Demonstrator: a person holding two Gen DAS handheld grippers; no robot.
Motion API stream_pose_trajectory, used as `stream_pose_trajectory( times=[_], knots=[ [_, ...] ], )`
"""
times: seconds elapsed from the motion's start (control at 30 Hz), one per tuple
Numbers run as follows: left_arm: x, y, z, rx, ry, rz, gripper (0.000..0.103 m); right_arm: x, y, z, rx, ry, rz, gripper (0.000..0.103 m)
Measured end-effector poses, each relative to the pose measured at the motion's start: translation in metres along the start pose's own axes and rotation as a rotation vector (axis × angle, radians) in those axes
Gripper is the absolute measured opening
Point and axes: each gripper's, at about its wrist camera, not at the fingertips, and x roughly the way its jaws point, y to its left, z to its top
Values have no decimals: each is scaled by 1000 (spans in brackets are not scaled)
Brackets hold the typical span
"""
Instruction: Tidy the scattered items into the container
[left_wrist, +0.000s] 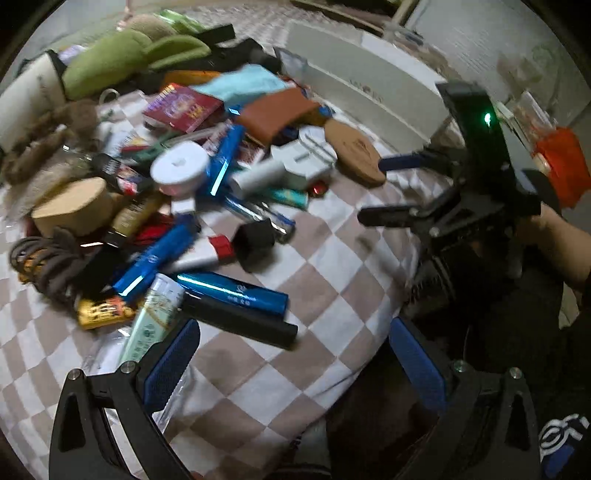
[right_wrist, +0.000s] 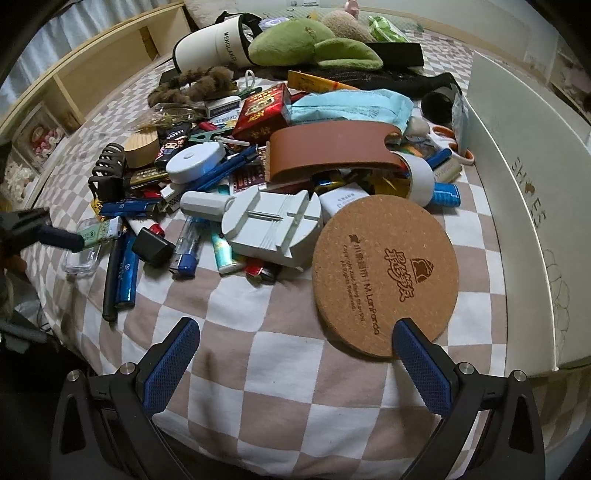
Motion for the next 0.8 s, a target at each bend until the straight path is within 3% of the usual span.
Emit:
stream_pose_trajectory(
  times=[0.17,0.43,0.67,0.8],
  knots=[
    [24,14,2,-20,99,40,102,0,2,-1,-20,-3,5,103],
    [39,23,15,1,121,52,103,4,4,-4,-42,-8,-11,103],
    [42,10,17,91,92,42,103,6,4,-6,-55,2,-20,103],
    [46,-4,18,186,74,93,103,8,3,-7,-58,15,-16,103]
  ],
)
